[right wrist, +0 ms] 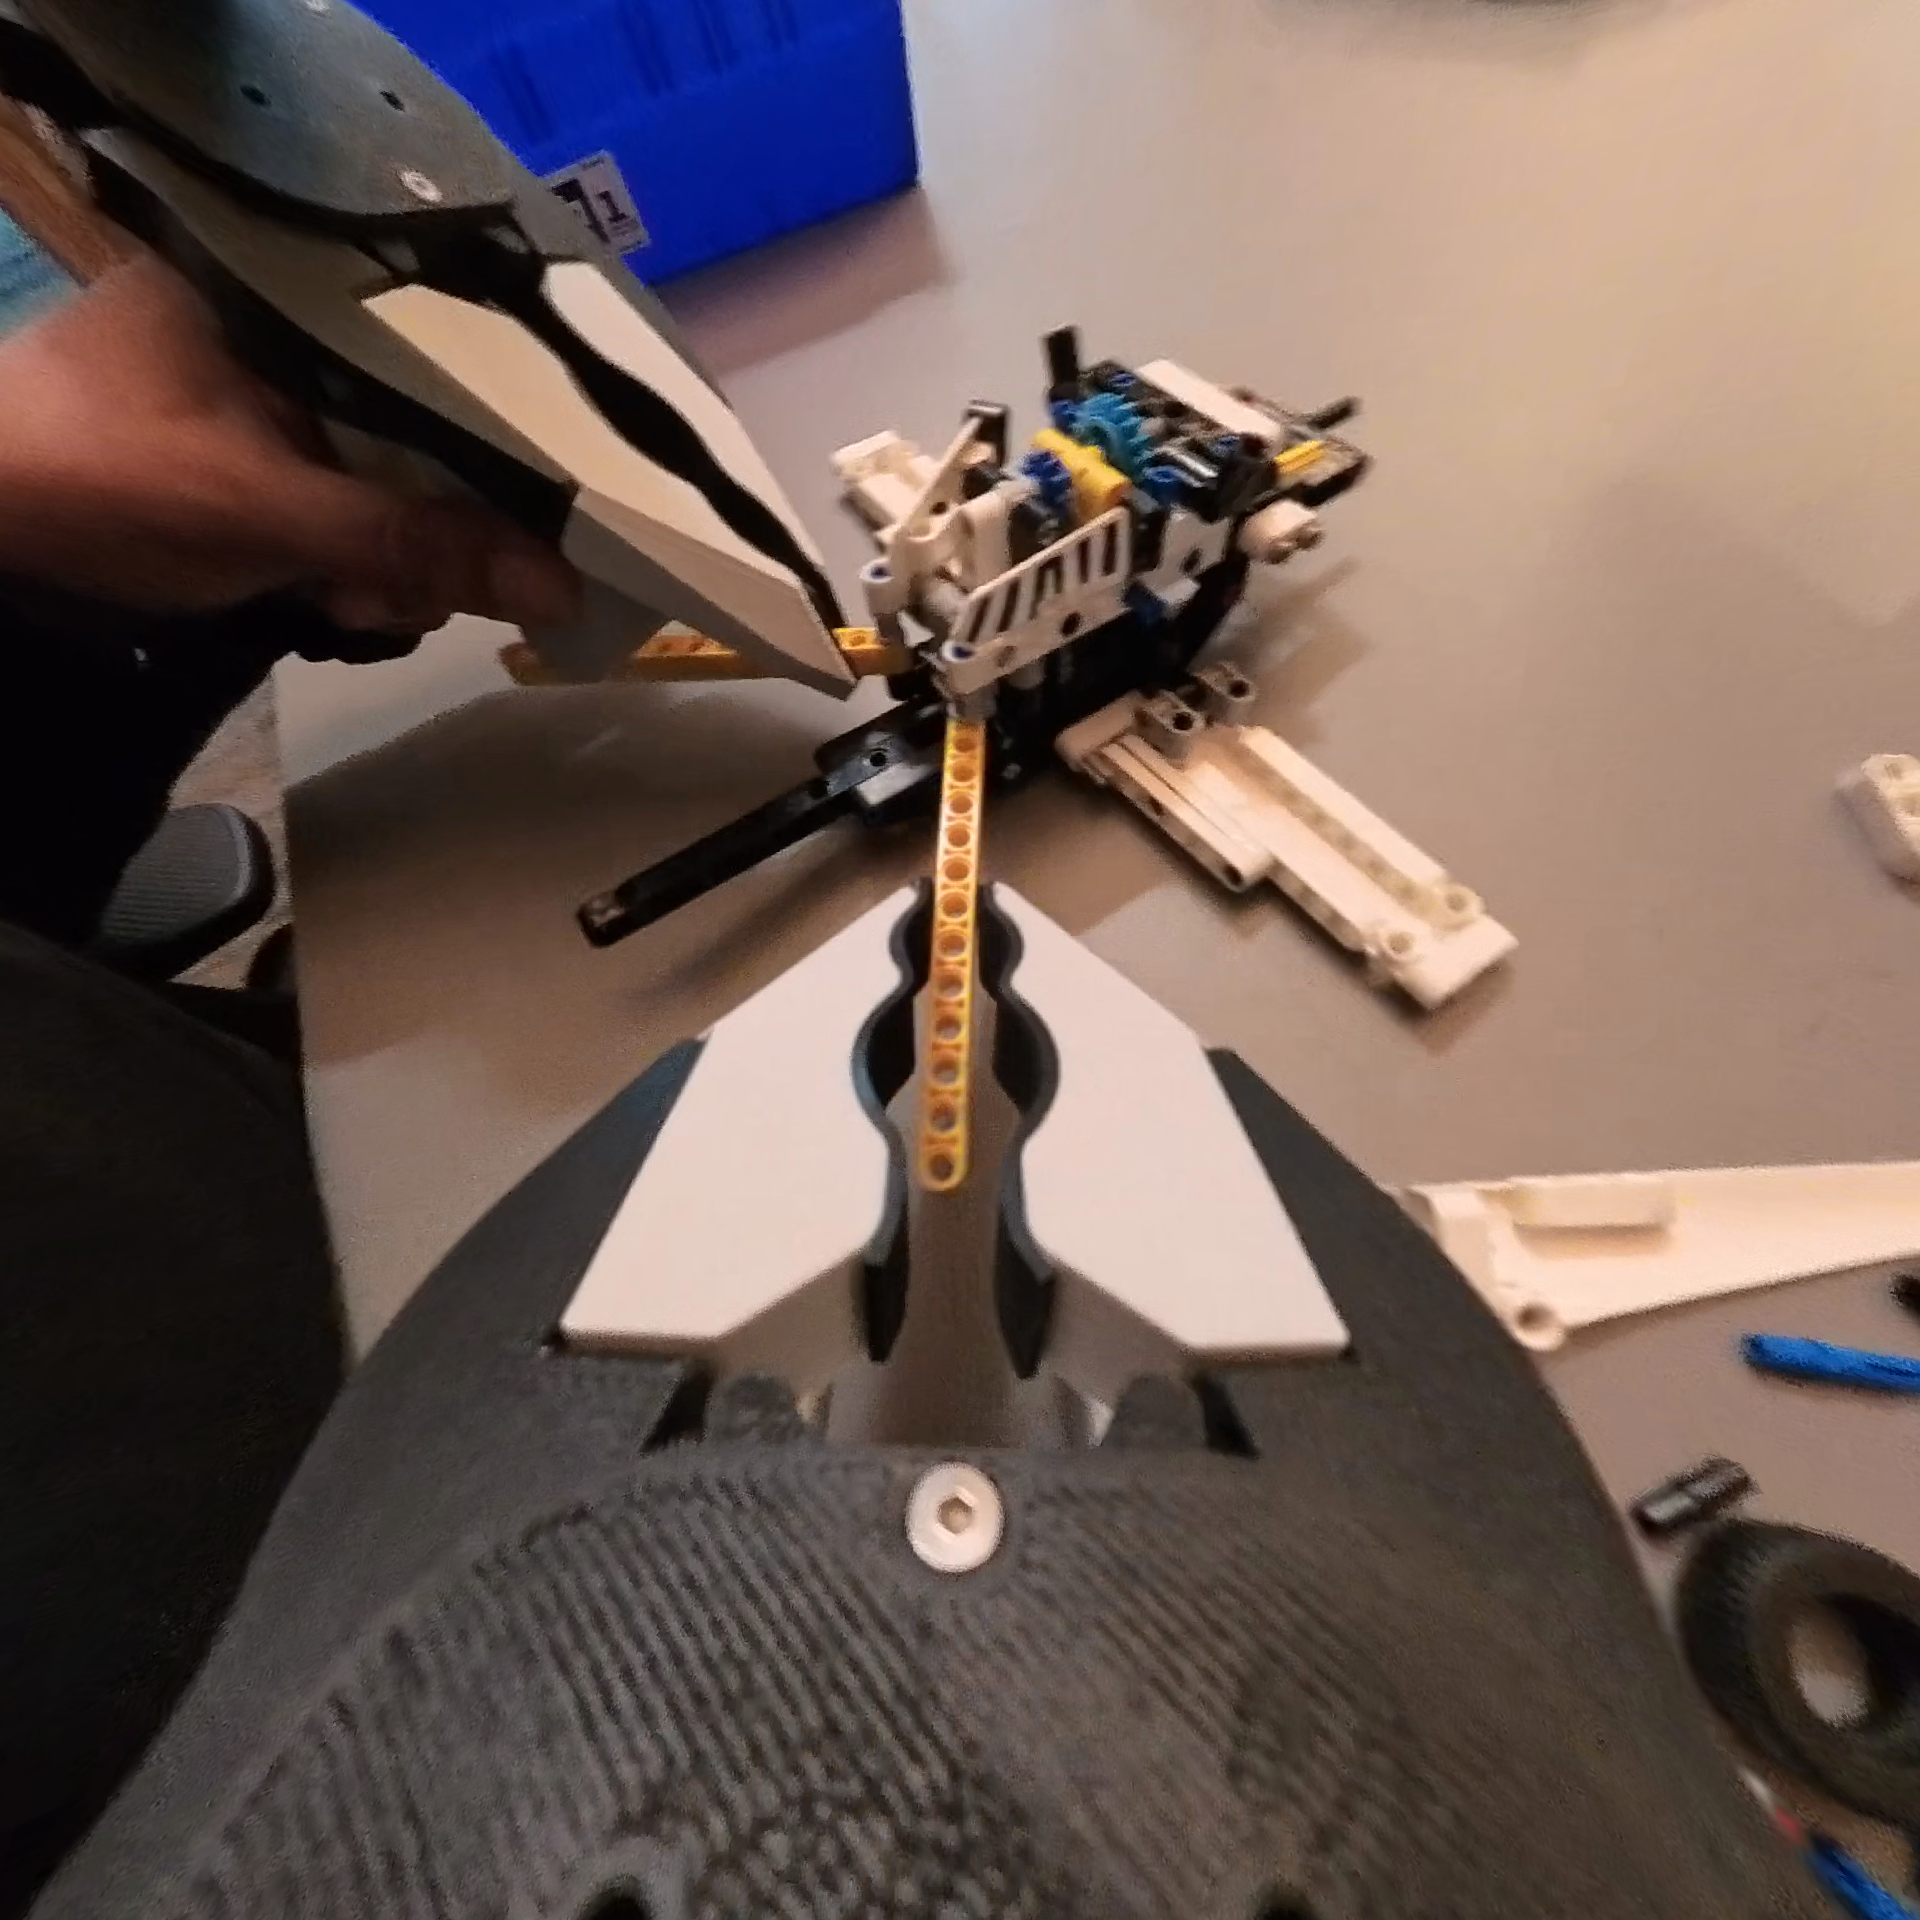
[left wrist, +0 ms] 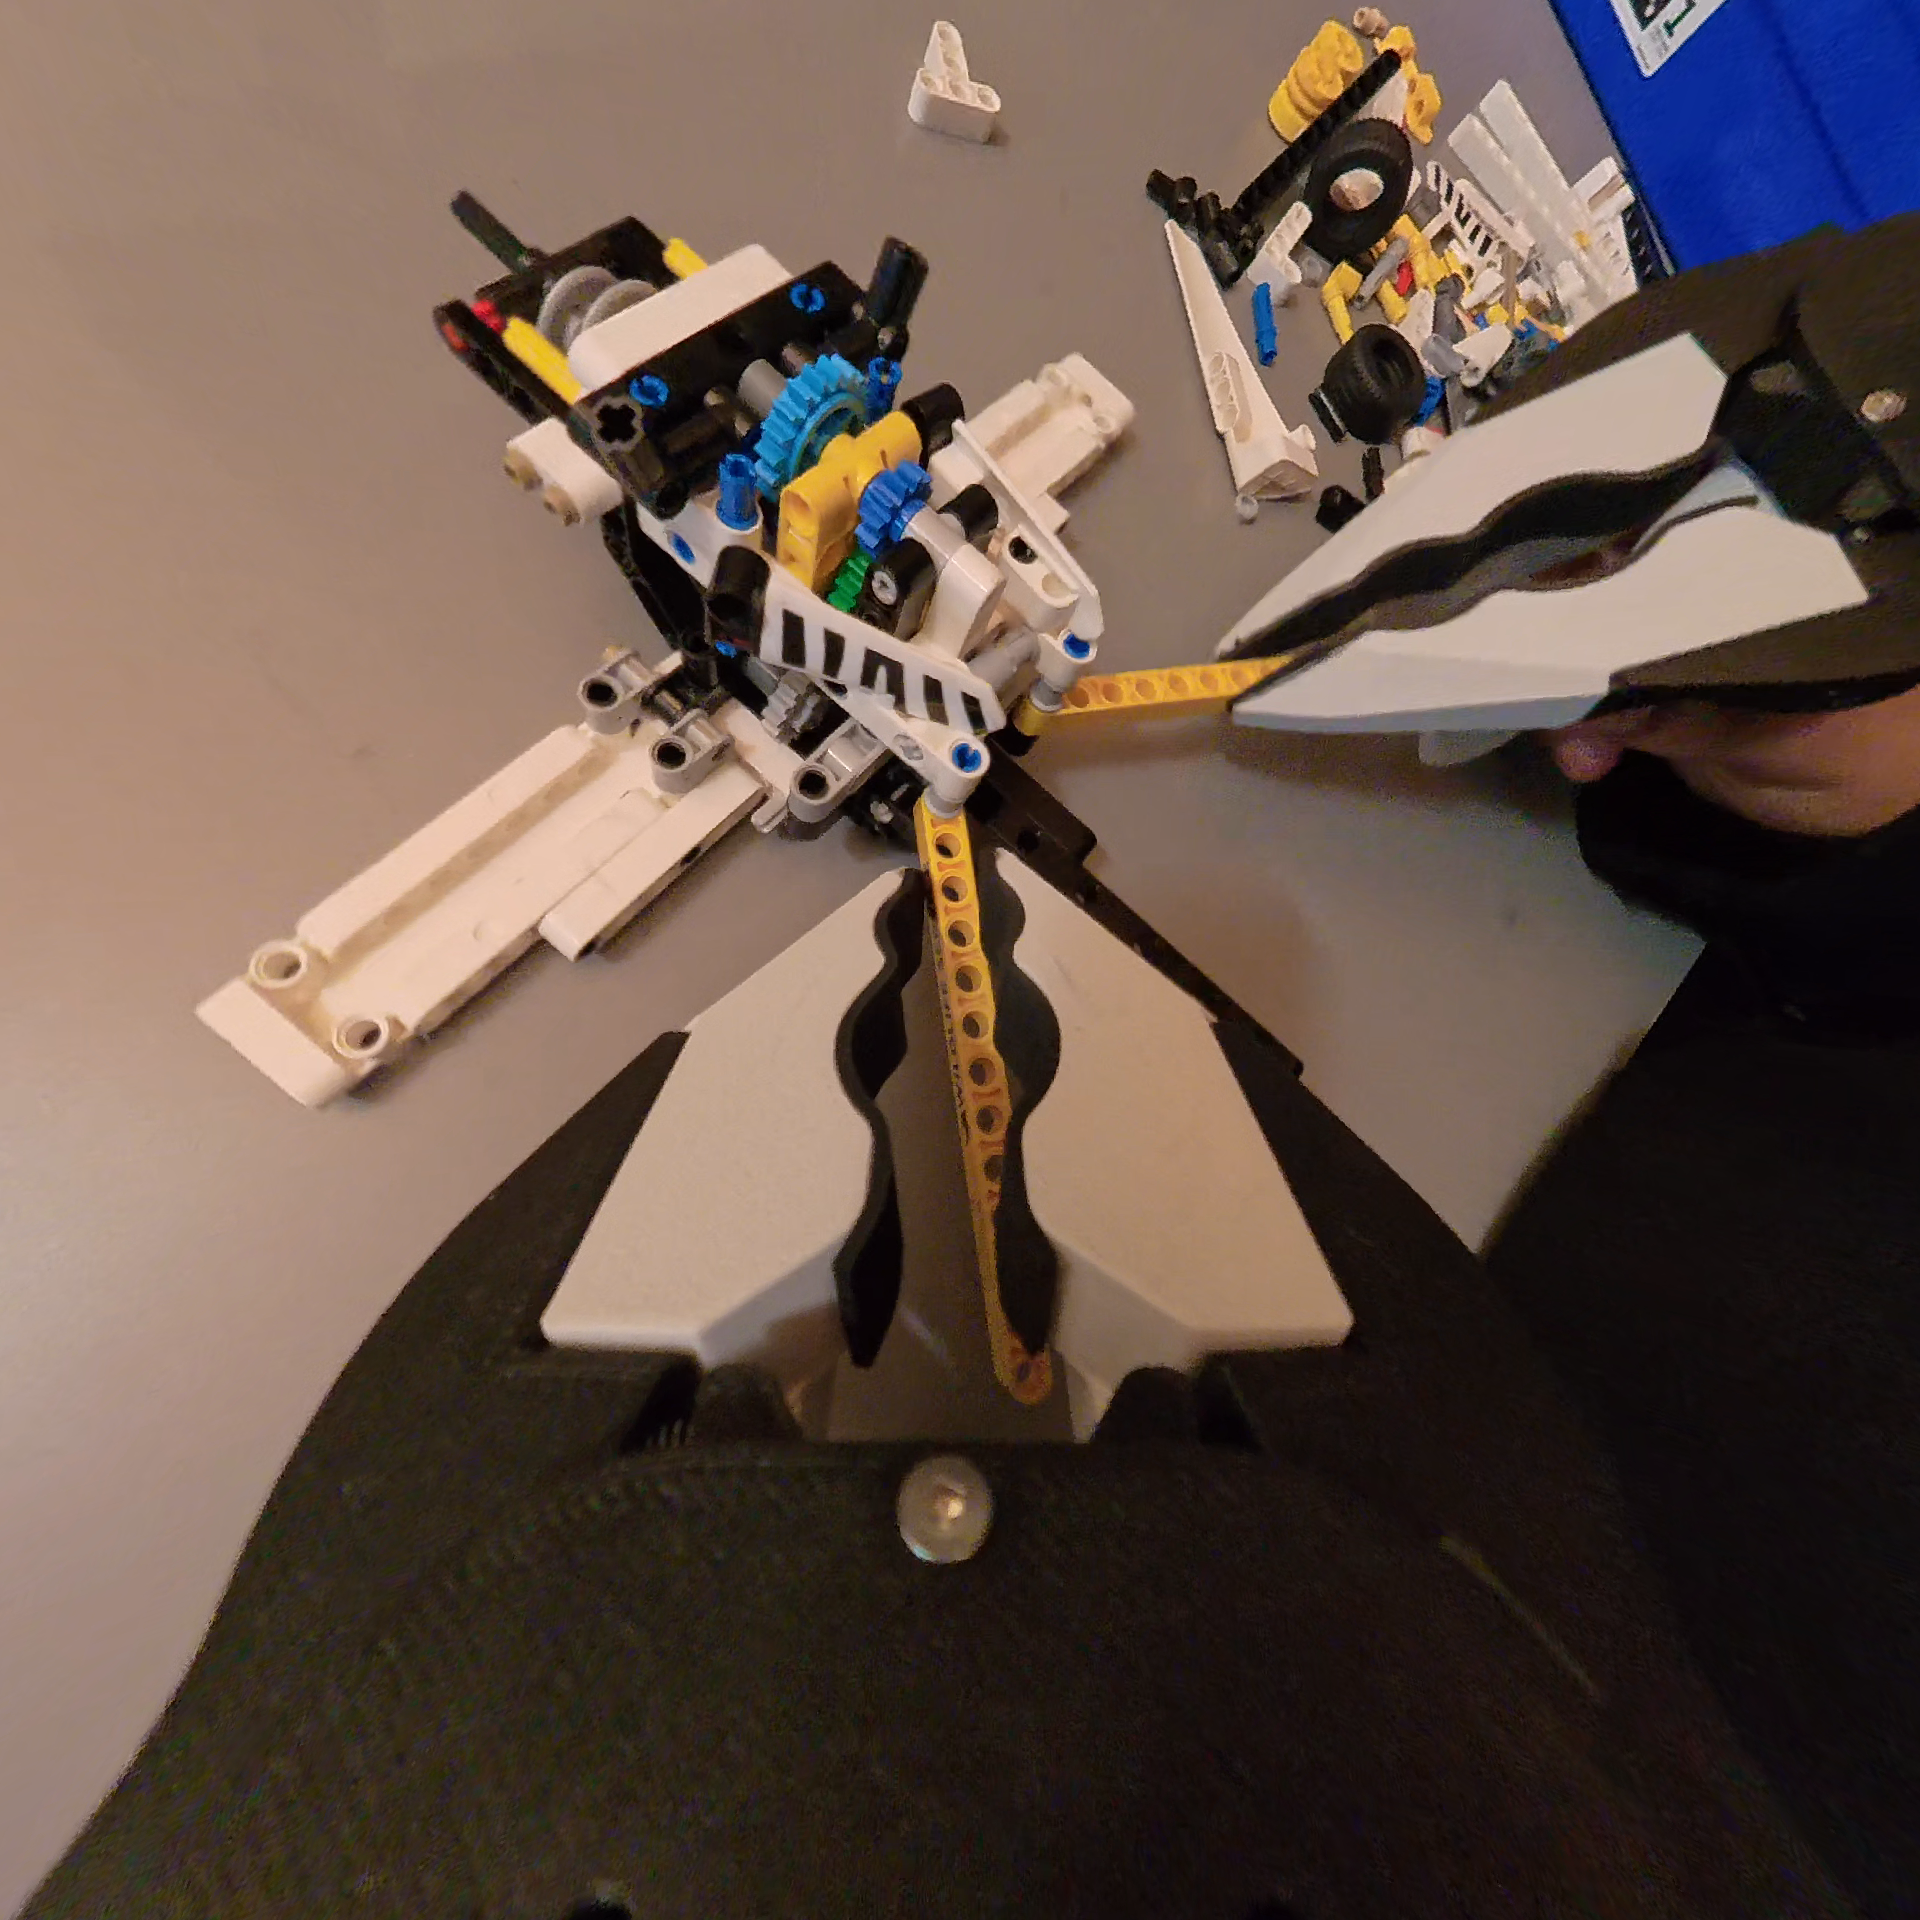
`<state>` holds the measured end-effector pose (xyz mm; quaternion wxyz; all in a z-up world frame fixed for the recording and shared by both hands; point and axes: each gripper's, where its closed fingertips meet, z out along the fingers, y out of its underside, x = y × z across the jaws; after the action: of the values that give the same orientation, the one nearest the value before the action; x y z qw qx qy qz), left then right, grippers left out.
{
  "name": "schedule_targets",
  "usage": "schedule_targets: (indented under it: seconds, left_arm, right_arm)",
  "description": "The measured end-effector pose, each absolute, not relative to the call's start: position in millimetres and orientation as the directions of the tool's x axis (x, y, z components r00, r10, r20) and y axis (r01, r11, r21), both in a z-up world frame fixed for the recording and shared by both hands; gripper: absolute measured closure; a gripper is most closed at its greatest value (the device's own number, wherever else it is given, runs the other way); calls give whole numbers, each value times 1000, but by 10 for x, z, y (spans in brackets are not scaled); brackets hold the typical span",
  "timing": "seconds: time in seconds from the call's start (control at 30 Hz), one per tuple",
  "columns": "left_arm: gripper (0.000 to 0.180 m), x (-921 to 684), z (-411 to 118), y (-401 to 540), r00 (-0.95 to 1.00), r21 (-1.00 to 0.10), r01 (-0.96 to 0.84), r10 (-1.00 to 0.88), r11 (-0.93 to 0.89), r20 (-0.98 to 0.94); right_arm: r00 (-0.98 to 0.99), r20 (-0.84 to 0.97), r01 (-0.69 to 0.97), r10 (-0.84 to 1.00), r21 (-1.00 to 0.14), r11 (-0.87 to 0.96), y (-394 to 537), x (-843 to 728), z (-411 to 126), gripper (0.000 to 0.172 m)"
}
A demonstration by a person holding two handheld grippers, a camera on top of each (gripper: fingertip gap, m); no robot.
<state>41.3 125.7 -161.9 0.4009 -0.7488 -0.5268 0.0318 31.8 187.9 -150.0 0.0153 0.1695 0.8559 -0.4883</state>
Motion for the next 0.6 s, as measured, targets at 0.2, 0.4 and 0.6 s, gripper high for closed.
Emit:
schedule_targets:
  seconds: [0.2,0.4,0.6]
  left_arm:
    - [171,415,-1621,1261,448,-635,761,814,-131,369]
    - [171,415,-1621,1258,451,-638,759,812,-130,371]
    - [171,415,-1623,1264,451,-641,756,814,-131,366]
  right_arm:
    - [-932,-187,321,309,-823,469,1974,182,-1517,163]
    - [-928,-130,297,348,-822,486,2027,38,-1537,159]
    - [-921,-107,293,373,-823,487,2015,-40,-1532,156]
